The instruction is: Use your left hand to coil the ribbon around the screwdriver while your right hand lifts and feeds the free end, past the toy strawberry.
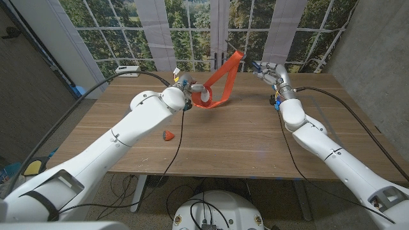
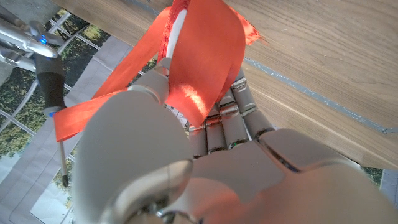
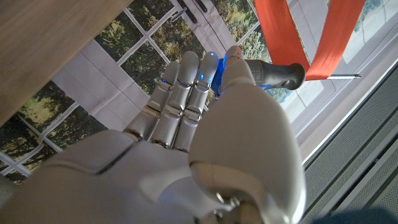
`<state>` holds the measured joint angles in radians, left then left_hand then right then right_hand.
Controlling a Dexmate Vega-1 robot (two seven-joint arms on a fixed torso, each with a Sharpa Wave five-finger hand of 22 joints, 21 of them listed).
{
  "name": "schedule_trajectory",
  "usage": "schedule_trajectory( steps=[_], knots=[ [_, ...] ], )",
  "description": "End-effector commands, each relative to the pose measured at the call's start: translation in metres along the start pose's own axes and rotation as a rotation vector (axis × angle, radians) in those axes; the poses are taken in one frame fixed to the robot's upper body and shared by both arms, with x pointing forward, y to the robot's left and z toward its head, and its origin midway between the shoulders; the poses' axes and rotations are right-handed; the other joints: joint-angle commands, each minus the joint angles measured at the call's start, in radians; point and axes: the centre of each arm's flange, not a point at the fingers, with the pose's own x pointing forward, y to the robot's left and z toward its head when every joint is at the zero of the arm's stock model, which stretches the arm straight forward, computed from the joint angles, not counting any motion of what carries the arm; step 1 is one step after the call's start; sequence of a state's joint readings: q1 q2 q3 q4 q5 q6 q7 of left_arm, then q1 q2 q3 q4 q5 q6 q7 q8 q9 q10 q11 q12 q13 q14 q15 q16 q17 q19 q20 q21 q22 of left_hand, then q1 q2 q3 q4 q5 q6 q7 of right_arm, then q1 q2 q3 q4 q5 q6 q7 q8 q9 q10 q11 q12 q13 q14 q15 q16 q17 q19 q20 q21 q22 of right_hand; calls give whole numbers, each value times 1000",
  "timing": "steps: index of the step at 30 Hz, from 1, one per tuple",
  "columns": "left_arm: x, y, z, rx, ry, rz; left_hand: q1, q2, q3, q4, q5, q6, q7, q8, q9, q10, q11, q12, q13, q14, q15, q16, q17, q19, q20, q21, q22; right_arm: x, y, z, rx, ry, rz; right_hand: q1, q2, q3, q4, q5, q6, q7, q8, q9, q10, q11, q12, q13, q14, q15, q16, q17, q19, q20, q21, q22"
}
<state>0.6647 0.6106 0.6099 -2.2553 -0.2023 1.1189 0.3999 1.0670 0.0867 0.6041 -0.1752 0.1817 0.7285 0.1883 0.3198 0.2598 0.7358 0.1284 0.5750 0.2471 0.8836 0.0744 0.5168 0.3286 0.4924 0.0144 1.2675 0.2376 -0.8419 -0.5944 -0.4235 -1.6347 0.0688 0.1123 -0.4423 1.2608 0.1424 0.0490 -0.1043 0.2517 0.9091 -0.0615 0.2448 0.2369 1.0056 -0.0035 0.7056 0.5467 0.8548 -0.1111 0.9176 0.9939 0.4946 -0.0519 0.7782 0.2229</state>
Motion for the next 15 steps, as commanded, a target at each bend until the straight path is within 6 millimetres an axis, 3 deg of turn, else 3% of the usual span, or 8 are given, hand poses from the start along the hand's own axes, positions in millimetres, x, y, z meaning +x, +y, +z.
schedule_trajectory(
  steps=[1,6,15],
  knots=[
    [12,20,-2,-21,13,63,80,82,35,7,11,173,-115,7,13,232,-224,33,217,200,-254,2,70,-6,0,12,-1,-8,15,23,-95,-121,74,-16,24,4,7,4,251,54,1,79,-1,-4,1,6,-1,-101,5,6,-5,-12,8,-1],
    [14,29,4,-20,-3,81,80,82,34,7,10,172,-115,5,14,234,-224,31,217,198,-253,2,72,-9,0,18,-5,-11,22,29,-192,-143,76,-16,24,4,8,4,254,51,0,77,-1,-5,-1,4,-1,-101,3,5,-6,-13,11,-2],
    [15,43,5,-39,-5,146,80,83,34,8,10,177,-116,2,16,234,-225,28,218,199,-253,0,73,-11,-1,28,-12,-11,24,24,-157,-141,98,-17,23,5,9,4,253,50,-2,78,-1,-6,-2,5,-1,-101,1,8,-11,-14,18,-5]
  ],
)
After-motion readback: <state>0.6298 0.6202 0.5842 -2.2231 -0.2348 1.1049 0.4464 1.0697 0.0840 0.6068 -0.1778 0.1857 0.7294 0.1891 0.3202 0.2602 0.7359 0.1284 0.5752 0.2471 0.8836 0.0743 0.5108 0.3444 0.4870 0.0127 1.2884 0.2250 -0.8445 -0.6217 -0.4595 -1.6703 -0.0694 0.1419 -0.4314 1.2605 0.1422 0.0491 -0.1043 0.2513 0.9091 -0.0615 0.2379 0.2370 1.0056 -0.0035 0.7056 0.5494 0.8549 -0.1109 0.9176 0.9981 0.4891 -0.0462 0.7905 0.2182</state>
